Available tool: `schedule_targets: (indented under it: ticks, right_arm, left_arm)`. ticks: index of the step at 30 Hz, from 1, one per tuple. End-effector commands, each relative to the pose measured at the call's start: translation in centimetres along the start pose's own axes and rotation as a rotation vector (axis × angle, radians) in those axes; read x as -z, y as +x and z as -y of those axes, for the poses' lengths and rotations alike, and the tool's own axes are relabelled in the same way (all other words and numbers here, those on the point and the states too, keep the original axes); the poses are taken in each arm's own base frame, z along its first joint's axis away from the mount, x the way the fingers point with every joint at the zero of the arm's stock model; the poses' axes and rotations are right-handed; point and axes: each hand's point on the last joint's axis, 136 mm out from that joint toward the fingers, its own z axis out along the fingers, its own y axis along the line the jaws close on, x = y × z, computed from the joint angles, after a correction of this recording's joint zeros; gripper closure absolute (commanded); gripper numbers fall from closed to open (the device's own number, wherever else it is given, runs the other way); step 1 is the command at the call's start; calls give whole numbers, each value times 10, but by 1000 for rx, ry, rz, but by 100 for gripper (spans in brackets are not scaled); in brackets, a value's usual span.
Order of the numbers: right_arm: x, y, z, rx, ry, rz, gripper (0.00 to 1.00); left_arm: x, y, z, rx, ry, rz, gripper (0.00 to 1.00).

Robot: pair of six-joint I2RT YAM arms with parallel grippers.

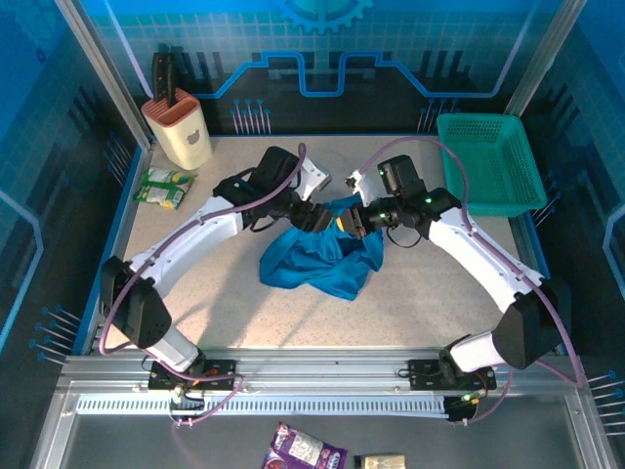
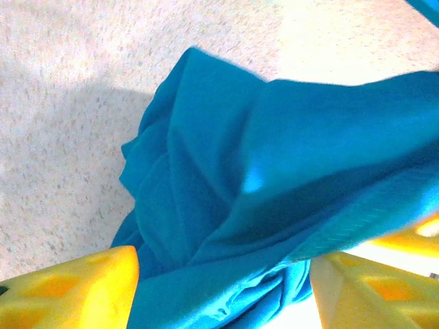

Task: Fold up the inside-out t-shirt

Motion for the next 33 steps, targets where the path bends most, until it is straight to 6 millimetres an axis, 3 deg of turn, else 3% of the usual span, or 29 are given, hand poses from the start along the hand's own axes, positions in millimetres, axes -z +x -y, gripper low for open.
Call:
schedule_targets:
  ticks: [1, 4, 8, 13, 16, 19, 22, 27, 30, 33]
  right_arm:
    - [15, -4, -17, 59, -57, 5, 100]
    - [18, -2, -18, 67, -52, -2, 100]
    - [25, -2, -20, 76, -40, 8, 100]
    - [33, -4, -19, 78, -8, 19, 100]
    - [40, -6, -16, 75, 36, 29, 100]
    - [51, -11, -7, 62, 113, 44, 100]
    - [72, -24, 6, 27, 206, 97, 100]
    - [131, -62, 28, -47, 328, 281, 100]
    - [172, -81, 41, -92, 391, 402, 100]
    - [217, -91, 53, -133, 480, 508, 100]
  left_arm:
    - [8, 3, 6, -149, 29, 0, 33]
    - [1, 5, 13, -187, 84, -18, 36]
    - [-9, 9, 19, -206, 143, -60, 49]
    - [-13, 7, 25, -214, 195, -66, 84]
    - [-10, -3, 14, -187, 160, -36, 99]
    - [-1, -20, -23, -88, 34, 25, 100]
    - [22, -37, -69, 76, -62, 98, 100]
    - [76, -50, -148, 453, -111, 243, 100]
    - [119, -47, -190, 658, -107, 365, 100]
    - [165, -32, -225, 844, -109, 507, 100]
